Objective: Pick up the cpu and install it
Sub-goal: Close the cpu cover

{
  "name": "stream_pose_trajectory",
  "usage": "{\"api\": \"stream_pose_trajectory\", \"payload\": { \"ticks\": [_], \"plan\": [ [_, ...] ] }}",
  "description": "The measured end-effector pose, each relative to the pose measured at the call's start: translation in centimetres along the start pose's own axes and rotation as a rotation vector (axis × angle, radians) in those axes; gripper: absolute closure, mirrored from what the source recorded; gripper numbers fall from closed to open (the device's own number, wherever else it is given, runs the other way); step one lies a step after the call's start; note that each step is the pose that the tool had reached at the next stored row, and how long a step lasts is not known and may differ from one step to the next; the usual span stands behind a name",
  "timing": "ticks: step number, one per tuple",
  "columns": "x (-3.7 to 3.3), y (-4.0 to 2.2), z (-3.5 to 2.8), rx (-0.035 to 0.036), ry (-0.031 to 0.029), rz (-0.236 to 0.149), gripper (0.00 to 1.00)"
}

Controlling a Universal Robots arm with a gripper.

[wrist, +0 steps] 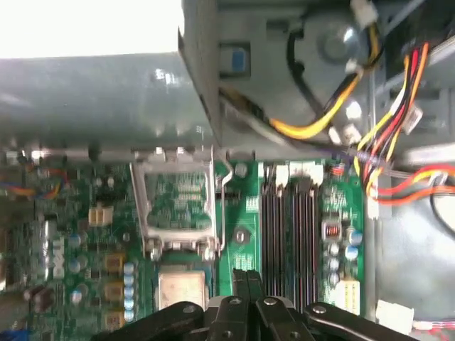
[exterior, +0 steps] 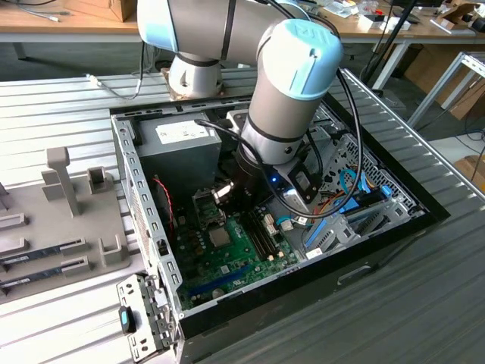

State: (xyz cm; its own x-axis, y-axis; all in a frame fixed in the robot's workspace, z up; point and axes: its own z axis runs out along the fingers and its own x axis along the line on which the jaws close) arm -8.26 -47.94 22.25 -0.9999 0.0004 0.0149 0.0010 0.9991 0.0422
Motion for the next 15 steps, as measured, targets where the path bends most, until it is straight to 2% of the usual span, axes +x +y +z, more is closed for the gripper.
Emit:
{"api": "stream_pose_trajectory", "payload": {
  "ticks": [1,2,3,6,8,9,11,15],
  "plan": [
    [-0.02,-0.01,0.00,-0.0178,0.0000,0.000,0.89],
    [-0.06,-0.01,0.00,-0.0423,-0.0001,-0.001,0.89],
    [-0.18,0.00,0.00,-0.0573,0.0003,-0.005,0.89],
    [-0.91,0.00,0.00,-0.1118,0.0048,-0.031,0.89],
    [-1.08,-0.01,0.00,-0.1282,0.0090,-0.054,0.89],
    [-1.13,0.00,0.03,-0.1330,0.0122,-0.075,0.89],
    [-1.18,-0.01,0.09,-0.1371,0.0175,-0.114,0.89],
    [-1.31,-0.01,0.25,-0.1388,0.0272,-0.182,0.89]
  ]
}}
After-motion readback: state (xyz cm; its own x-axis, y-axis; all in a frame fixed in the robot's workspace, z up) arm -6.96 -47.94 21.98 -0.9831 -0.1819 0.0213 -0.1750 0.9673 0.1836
